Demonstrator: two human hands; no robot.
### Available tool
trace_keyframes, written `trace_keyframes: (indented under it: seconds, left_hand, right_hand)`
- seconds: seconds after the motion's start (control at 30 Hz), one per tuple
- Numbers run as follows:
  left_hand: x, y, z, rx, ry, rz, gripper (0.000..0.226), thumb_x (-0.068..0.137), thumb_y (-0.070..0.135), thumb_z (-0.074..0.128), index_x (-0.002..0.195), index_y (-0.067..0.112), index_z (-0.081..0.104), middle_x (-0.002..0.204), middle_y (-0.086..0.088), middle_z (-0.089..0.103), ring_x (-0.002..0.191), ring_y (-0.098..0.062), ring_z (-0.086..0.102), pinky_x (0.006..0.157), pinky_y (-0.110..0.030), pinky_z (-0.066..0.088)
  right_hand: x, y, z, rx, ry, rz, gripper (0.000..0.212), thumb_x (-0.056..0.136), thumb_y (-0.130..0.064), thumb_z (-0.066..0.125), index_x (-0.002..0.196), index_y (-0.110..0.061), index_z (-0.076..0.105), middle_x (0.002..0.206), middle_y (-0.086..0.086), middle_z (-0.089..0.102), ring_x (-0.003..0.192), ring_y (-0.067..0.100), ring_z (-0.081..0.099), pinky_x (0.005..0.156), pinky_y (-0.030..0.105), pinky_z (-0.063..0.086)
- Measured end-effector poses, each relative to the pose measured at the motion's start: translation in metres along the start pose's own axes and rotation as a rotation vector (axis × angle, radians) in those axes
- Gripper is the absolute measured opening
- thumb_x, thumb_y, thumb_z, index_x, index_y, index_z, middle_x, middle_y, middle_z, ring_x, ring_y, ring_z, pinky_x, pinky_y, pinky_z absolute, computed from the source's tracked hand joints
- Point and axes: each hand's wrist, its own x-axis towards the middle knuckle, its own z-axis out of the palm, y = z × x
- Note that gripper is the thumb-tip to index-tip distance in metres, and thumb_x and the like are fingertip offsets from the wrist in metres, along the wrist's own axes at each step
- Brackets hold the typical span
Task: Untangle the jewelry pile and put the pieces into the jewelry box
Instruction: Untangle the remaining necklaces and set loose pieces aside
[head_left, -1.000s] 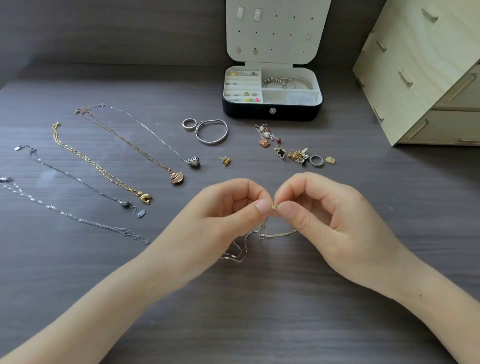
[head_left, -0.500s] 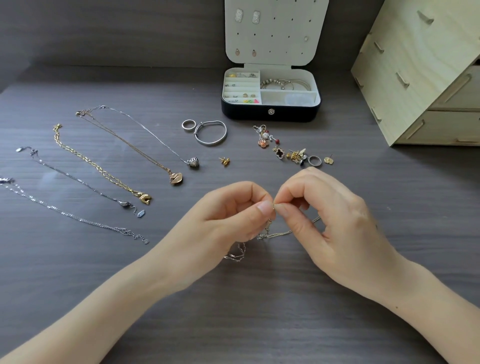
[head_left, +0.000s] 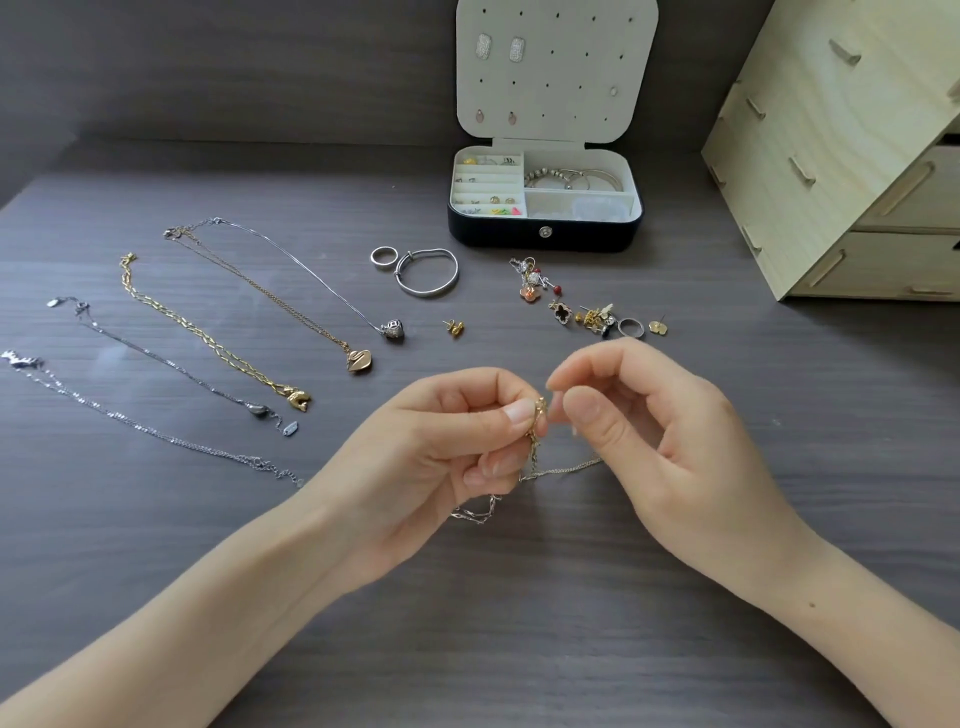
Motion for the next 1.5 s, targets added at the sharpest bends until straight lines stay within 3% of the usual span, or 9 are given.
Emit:
trace_keyframes:
  seconds: [0.13, 0.3, 0.43, 0.6, 0.8, 1.1, 1.23, 1.43, 1.5]
  left_hand:
    - [0.001, 0.001, -0.002, -0.042, 0.016, -0.038, 0.012, 0.078, 0.011, 0.056, 0.069, 0.009, 0.063, 0.054, -0.001, 0.04, 0.051, -0.01, 0.031, 0.057, -0.027, 0.017]
    - [0.001, 0.001, -0.005, -0.019, 0.029, -0.083, 0.009, 0.076, 0.01, 0.058, 0.069, 0.005, 0.058, 0.053, -0.002, 0.038, 0.048, -0.008, 0.034, 0.053, -0.024, 0.018]
    - [0.002, 0.0, -0.006, 0.026, 0.036, -0.08, 0.009, 0.073, 0.008, 0.058, 0.065, 0.005, 0.061, 0.052, -0.002, 0.037, 0.047, -0.008, 0.034, 0.049, -0.019, 0.022]
    - [0.001, -0.003, -0.002, 0.137, 0.065, -0.017, 0.011, 0.073, 0.011, 0.06, 0.063, 0.012, 0.064, 0.054, -0.002, 0.039, 0.048, -0.008, 0.034, 0.049, -0.013, 0.033]
    - [0.001, -0.01, -0.001, 0.616, 0.147, 0.243, 0.015, 0.082, 0.023, 0.057, 0.071, 0.015, 0.064, 0.053, 0.005, 0.053, 0.051, -0.006, 0.045, 0.053, -0.014, 0.034]
    - [0.001, -0.007, -0.001, 0.714, 0.184, 0.253, 0.02, 0.086, 0.028, 0.05, 0.072, 0.014, 0.057, 0.051, 0.01, 0.046, 0.048, -0.002, 0.036, 0.049, -0.012, 0.029]
    - [0.002, -0.006, 0.001, 0.58, 0.109, 0.185, 0.021, 0.086, 0.026, 0.047, 0.072, 0.011, 0.052, 0.055, 0.013, 0.042, 0.053, -0.002, 0.035, 0.052, -0.009, 0.029]
    - [0.002, -0.005, 0.001, 0.504, 0.108, 0.127, 0.02, 0.085, 0.033, 0.05, 0.071, 0.021, 0.058, 0.068, 0.0, 0.042, 0.068, -0.015, 0.032, 0.06, -0.025, 0.026]
    - [0.001, -0.003, 0.003, 0.487, 0.096, 0.129, 0.022, 0.088, 0.032, 0.054, 0.07, 0.019, 0.057, 0.065, 0.006, 0.045, 0.064, -0.01, 0.035, 0.057, -0.018, 0.029]
  right_hand:
    - [-0.001, -0.004, 0.0, 0.164, -0.086, 0.159, 0.019, 0.088, -0.025, 0.053, 0.102, -0.02, 0.065, 0.088, -0.016, 0.068, 0.085, 0.002, 0.064, 0.077, 0.013, 0.047]
    - [-0.001, -0.008, 0.0, 0.16, -0.046, 0.206, 0.011, 0.08, -0.028, 0.064, 0.086, -0.024, 0.072, 0.077, -0.012, 0.072, 0.071, 0.006, 0.066, 0.067, 0.02, 0.052]
    - [-0.001, -0.012, -0.001, 0.166, -0.032, 0.237, 0.01, 0.073, -0.029, 0.069, 0.078, -0.021, 0.073, 0.071, -0.007, 0.071, 0.063, 0.005, 0.064, 0.058, 0.014, 0.047]
    - [-0.001, -0.015, 0.0, 0.191, -0.068, 0.34, 0.027, 0.064, -0.036, 0.077, 0.079, -0.015, 0.07, 0.073, 0.0, 0.071, 0.066, 0.013, 0.066, 0.059, 0.021, 0.052]
    - [0.003, -0.013, -0.003, 0.236, -0.094, 0.392, 0.01, 0.077, -0.005, 0.073, 0.075, -0.015, 0.072, 0.064, 0.0, 0.07, 0.054, 0.006, 0.061, 0.05, 0.019, 0.049]
    - [0.005, -0.013, -0.007, 0.074, -0.1, 0.391, 0.015, 0.08, -0.006, 0.069, 0.068, -0.013, 0.065, 0.058, -0.003, 0.062, 0.053, 0.002, 0.052, 0.055, 0.013, 0.041]
    - [0.007, -0.013, -0.007, 0.271, -0.106, 0.504, 0.006, 0.064, -0.015, 0.06, 0.059, -0.016, 0.064, 0.072, 0.017, 0.064, 0.065, 0.013, 0.057, 0.067, 0.026, 0.048]
    - [0.007, -0.012, -0.007, 0.694, -0.137, 0.637, 0.009, 0.065, -0.003, 0.052, 0.061, -0.007, 0.059, 0.069, 0.012, 0.062, 0.062, 0.016, 0.058, 0.06, 0.025, 0.053]
    - [0.007, -0.01, -0.007, 0.77, -0.147, 0.668, 0.009, 0.066, -0.004, 0.051, 0.062, -0.007, 0.059, 0.066, 0.011, 0.06, 0.058, 0.016, 0.055, 0.056, 0.024, 0.05]
